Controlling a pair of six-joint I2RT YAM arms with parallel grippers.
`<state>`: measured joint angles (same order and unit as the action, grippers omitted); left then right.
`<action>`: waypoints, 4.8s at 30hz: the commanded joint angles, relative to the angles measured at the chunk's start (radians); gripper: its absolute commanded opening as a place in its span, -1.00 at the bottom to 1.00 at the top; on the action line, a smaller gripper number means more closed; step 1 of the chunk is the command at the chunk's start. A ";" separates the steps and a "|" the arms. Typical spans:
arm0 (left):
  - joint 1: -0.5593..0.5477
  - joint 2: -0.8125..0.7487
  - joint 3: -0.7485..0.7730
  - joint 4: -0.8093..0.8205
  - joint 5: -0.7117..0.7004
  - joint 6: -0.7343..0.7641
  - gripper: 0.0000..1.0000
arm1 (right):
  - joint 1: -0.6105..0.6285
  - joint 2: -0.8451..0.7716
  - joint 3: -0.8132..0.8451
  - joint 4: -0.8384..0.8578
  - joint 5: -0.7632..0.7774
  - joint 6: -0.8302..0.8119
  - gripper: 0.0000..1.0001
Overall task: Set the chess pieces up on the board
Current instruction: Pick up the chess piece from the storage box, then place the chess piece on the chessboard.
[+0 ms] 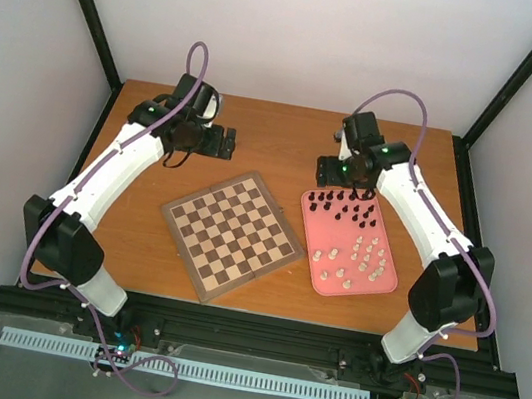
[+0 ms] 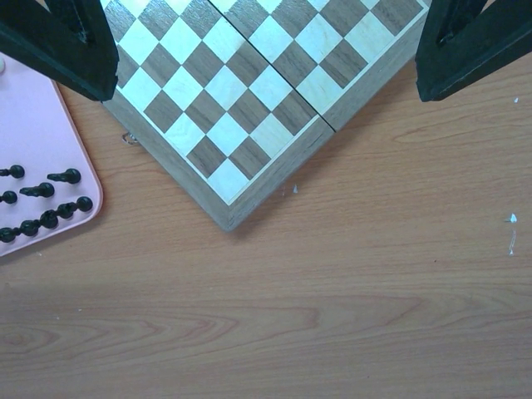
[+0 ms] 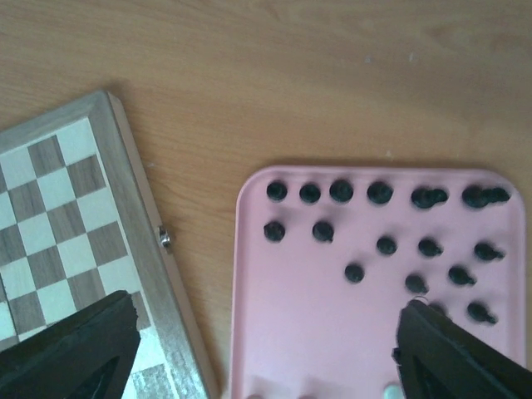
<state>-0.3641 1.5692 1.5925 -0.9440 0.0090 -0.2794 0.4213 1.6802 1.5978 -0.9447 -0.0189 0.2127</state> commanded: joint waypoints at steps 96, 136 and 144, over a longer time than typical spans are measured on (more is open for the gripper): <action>0.002 0.025 -0.056 -0.014 0.040 0.006 1.00 | 0.134 0.104 -0.194 -0.216 -0.010 0.073 -0.94; 0.214 -0.116 -0.288 -0.024 -0.142 -0.124 1.00 | 0.317 0.637 0.528 -0.471 -0.069 0.019 -0.94; 0.214 -0.112 -0.284 -0.016 -0.126 -0.123 0.99 | 0.318 0.652 0.530 -0.470 -0.062 0.019 -0.94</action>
<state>-0.1524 1.4788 1.3025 -0.9665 -0.1326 -0.3889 0.7330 2.3119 2.1010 -1.3972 -0.0834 0.2352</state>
